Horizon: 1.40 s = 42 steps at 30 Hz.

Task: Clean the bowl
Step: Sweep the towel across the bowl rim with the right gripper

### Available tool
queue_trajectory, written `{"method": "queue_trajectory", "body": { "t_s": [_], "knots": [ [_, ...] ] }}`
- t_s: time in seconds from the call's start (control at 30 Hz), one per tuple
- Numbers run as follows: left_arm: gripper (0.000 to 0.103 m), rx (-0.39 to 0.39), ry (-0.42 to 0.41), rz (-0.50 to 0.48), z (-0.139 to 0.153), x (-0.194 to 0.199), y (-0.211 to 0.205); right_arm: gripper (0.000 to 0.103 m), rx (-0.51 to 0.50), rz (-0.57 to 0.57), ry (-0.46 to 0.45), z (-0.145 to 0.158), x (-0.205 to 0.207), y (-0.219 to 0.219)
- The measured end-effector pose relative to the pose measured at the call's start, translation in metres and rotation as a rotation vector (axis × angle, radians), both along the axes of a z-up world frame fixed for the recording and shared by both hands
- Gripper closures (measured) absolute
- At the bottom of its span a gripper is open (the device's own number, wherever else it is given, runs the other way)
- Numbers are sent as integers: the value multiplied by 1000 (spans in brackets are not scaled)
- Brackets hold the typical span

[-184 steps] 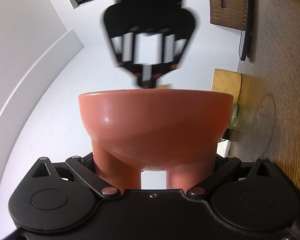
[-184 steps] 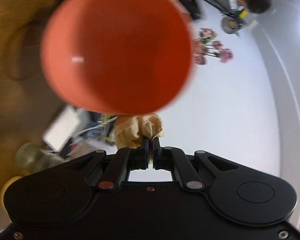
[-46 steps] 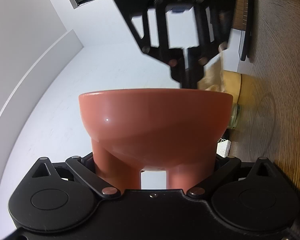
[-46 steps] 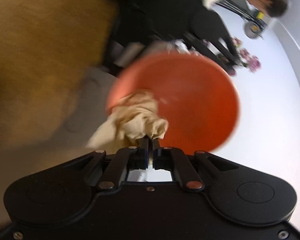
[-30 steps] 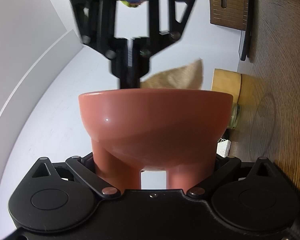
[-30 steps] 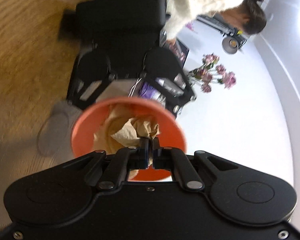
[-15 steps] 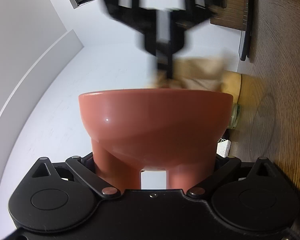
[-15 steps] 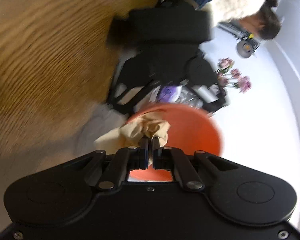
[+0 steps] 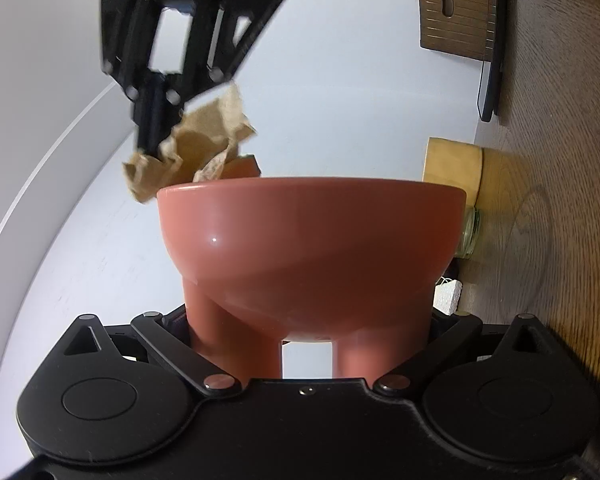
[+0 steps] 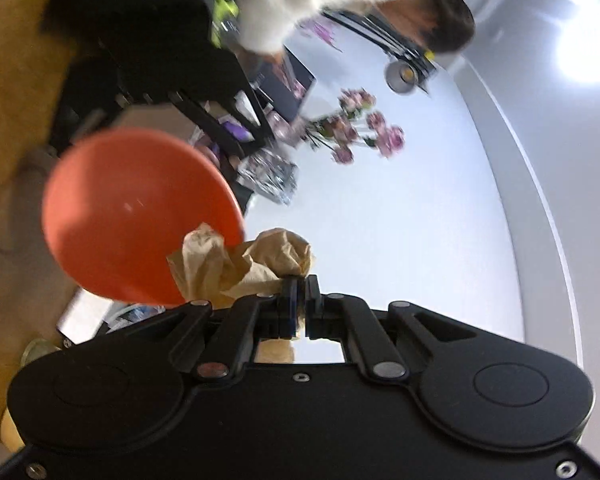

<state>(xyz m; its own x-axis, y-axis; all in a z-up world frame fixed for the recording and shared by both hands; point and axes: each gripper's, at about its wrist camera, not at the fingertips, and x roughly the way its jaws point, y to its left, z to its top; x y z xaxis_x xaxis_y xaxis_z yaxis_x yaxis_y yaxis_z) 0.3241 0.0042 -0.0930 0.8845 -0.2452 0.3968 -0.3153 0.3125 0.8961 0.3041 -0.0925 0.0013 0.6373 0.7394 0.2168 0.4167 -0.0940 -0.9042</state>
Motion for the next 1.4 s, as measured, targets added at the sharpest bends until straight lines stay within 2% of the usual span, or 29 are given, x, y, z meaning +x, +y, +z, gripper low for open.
{"method": "queue_trajectory", "body": {
  "t_s": [0.37,0.5,0.7,0.93,1.13,1.4],
  "knots": [
    [5,0,0,0,0,0,0,100,-44,-111,79,-33,37,-15],
    [5,0,0,0,0,0,0,100,-101,-128,117,-53,40,-20],
    [5,0,0,0,0,0,0,100,-180,-122,187,-80,33,-27],
    [5,0,0,0,0,0,0,100,-292,-45,184,-95,0,-32],
    [5,0,0,0,-1,1,0,100,-301,52,154,-89,-31,-26],
    [6,1,3,-3,-1,2,-1,100,-221,105,74,-61,-37,-15]
  ]
}}
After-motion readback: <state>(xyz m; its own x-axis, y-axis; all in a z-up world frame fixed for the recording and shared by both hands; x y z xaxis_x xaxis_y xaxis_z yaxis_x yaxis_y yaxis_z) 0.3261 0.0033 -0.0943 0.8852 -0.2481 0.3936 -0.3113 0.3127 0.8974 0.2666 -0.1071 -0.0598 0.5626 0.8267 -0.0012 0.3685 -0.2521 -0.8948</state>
